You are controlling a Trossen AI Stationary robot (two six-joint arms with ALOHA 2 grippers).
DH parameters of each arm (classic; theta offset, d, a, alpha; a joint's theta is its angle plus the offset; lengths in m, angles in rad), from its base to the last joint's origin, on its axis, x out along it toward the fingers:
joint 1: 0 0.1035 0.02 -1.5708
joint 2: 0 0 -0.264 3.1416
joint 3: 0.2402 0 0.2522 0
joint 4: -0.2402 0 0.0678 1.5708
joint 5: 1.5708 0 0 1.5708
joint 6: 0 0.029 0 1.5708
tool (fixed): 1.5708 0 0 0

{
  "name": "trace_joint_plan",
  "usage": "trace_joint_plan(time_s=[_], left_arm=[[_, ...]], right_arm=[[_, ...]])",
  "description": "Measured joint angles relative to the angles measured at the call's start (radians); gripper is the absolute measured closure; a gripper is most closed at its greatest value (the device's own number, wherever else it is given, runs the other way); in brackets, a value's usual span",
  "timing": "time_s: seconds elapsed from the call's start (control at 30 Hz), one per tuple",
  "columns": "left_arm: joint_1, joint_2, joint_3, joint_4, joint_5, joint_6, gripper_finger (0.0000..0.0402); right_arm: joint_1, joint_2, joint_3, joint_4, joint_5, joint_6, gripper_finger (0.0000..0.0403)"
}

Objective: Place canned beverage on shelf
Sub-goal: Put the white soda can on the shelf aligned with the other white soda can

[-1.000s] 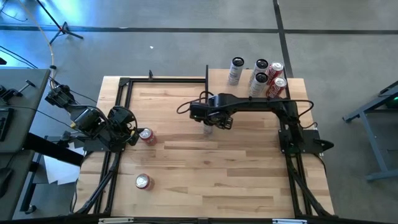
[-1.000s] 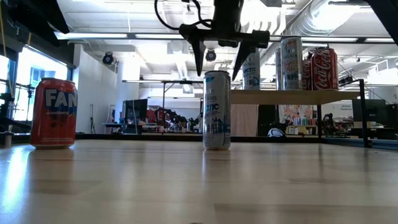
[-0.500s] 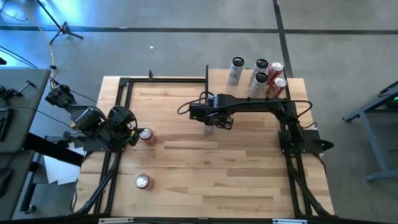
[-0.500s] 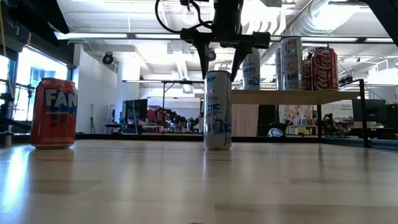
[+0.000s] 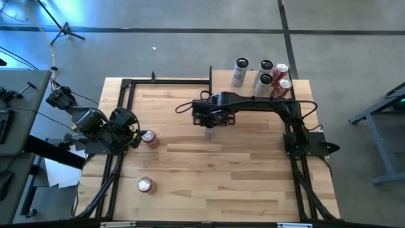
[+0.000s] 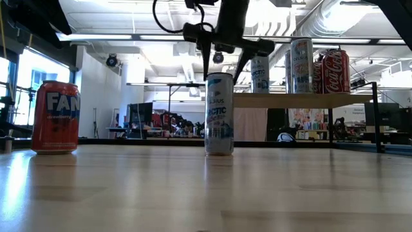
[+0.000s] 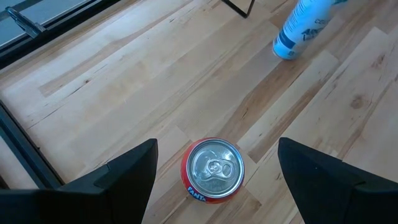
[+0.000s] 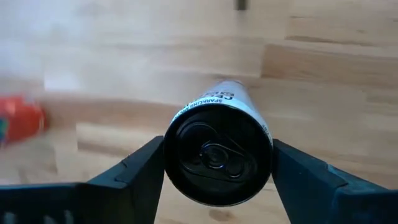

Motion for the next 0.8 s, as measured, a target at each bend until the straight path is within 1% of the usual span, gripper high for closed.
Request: trace_joint_plan(time_s=[0.2, 0.3, 0.4, 0.8], left_arm=[[0.000, 0.000, 0.000, 0.000, 0.000, 0.000, 0.0092], [0.000, 0.000, 0.000, 0.000, 0.000, 0.000, 0.0092], [0.000, 0.000, 0.000, 0.000, 0.000, 0.000, 0.0092], [0.000, 0.000, 0.000, 0.000, 0.000, 0.000, 0.0092]], right_arm=[[0.003, 0.001, 0.003, 0.018, -0.045, -0.212, 0.0156], [0.002, 0.002, 0.006, 0.017, -0.058, -0.278, 0.0156], [0.003, 0.002, 0.006, 0.014, -0.060, -0.273, 0.0155], [0.007, 0.007, 0.031, 0.009, -0.040, -0.161, 0.0155]])
